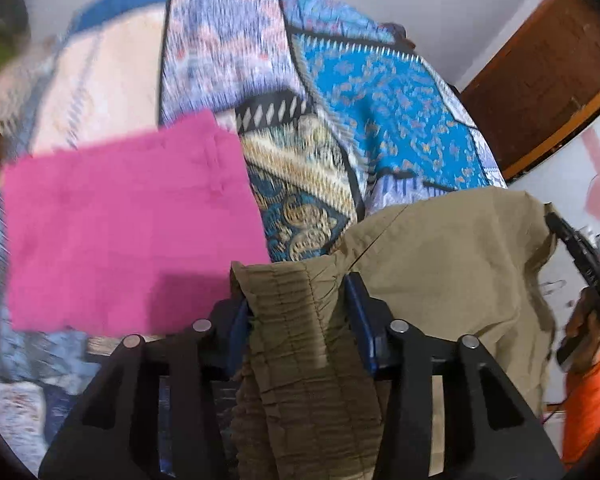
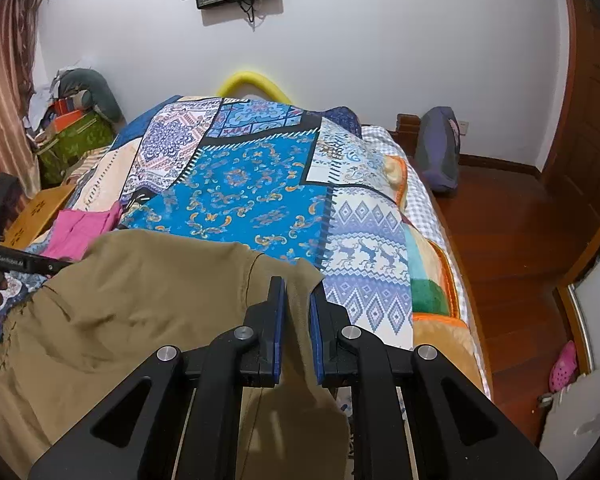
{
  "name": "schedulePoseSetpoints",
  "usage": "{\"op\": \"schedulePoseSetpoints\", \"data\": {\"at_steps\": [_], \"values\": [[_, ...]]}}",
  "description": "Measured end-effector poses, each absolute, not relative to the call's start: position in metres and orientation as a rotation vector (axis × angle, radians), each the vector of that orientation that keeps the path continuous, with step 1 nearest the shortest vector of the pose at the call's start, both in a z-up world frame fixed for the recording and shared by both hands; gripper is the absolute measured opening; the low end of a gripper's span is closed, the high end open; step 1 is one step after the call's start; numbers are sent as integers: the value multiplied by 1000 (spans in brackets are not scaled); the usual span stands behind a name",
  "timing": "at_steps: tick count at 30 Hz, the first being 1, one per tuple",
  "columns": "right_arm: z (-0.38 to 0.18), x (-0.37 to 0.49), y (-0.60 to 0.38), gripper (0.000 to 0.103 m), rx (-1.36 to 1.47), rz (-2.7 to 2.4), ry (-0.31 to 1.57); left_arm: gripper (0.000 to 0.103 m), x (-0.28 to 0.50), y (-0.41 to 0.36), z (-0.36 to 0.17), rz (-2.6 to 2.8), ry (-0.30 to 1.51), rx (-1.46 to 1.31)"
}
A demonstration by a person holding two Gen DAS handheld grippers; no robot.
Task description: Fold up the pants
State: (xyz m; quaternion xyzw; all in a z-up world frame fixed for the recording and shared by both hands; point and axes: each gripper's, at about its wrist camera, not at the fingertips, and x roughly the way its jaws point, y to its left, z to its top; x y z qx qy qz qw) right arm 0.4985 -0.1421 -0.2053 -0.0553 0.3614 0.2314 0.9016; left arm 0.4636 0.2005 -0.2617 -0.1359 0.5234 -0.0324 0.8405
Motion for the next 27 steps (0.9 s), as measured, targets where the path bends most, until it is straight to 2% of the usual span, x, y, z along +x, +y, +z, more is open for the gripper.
{"op": "schedulePoseSetpoints", "data": {"at_steps": [1, 3, 16, 22, 27], "values": [[-203, 497, -143, 10, -116, 476, 742, 37, 458, 200, -250, -59, 1070, -269], [-195, 491, -145, 10, -116, 477, 730, 5, 451, 200, -232, -54, 1033, -240], [-120, 404, -173, 10, -76, 519, 604, 5, 343, 169, -126, -83, 830, -77], [-101, 344, -193, 10, -39, 538, 565, 4, 277, 150, -117, -113, 785, -13], [-110, 299, -208, 10, -6, 554, 594, 5, 229, 142, -125, -136, 793, 4]]}}
